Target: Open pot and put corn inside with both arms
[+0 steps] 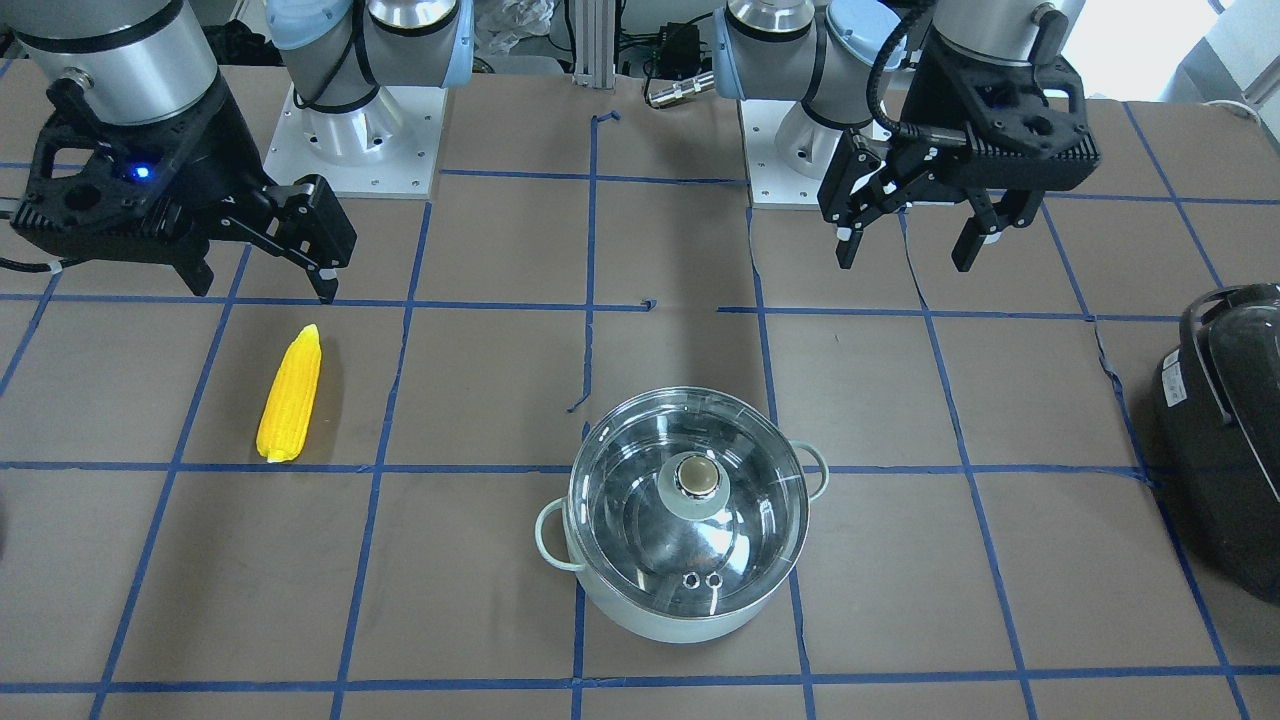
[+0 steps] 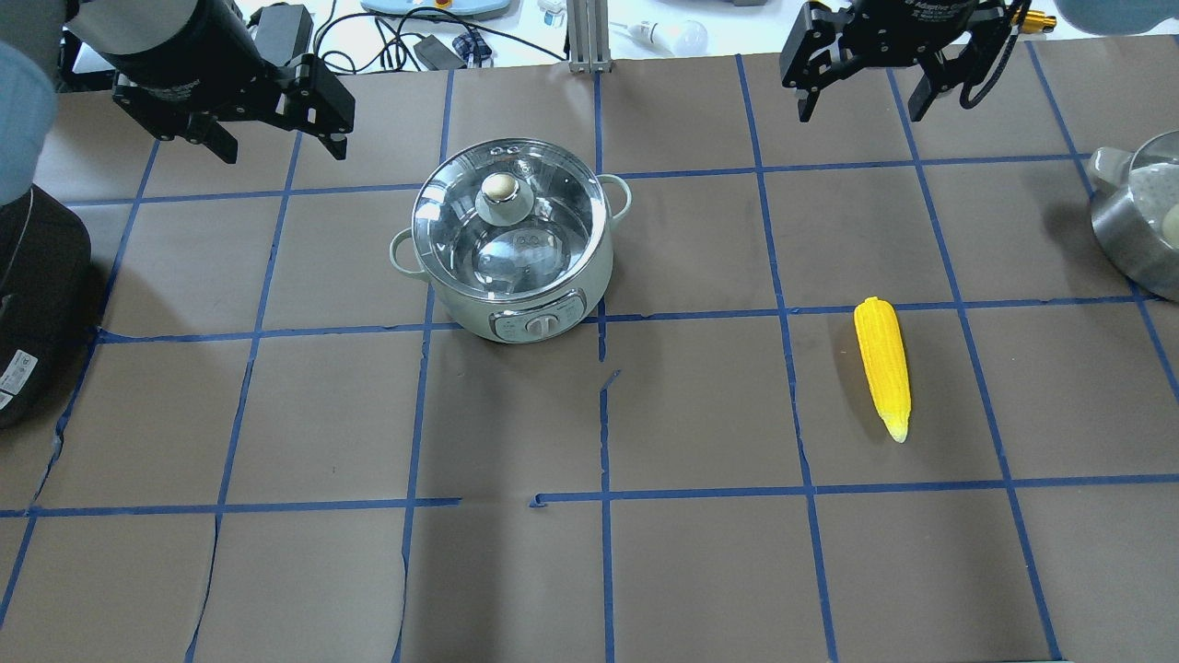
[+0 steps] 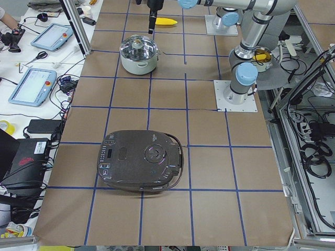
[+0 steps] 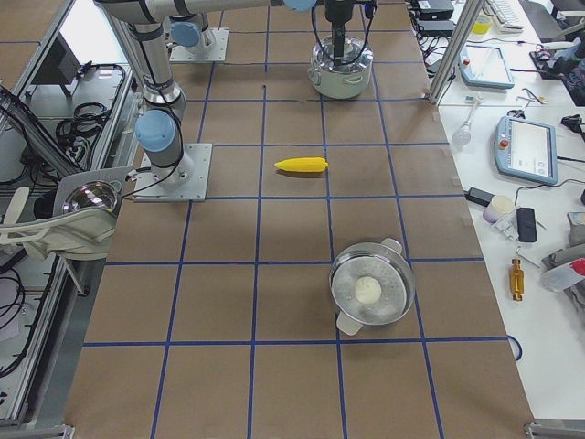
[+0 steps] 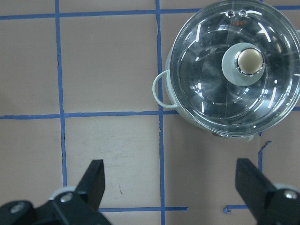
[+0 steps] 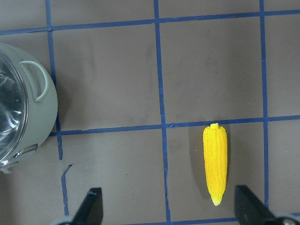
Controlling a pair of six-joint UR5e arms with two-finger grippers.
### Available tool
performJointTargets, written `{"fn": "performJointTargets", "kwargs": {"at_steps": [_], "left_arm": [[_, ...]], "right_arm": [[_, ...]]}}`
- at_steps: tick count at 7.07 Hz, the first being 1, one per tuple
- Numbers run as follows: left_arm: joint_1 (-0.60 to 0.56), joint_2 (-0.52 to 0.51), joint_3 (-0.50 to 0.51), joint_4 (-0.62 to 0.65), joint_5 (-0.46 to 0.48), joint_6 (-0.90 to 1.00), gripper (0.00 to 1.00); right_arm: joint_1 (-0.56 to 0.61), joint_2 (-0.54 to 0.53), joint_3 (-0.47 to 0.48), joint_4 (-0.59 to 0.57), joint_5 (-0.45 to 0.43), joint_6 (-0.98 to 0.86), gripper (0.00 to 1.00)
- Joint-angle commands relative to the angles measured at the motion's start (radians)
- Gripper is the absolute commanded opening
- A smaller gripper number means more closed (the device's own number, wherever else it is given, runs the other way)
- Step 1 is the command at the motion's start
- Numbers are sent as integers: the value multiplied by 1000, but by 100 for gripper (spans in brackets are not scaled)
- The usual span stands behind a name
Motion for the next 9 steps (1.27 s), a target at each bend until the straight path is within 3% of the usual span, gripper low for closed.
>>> {"fn": "performJointTargets", "kwargs": {"at_steps": [1, 5, 9], "left_arm": [[-8, -96, 38, 44, -6, -51, 100], [-119, -289, 133, 114, 20, -177, 100], [-206, -400, 124, 222, 17, -286, 100]], "right_arm": [[0, 0, 0, -1, 1, 0, 100], [0, 0, 0, 2, 1, 0, 100], [3, 0, 0, 2, 1, 5, 100]]}}
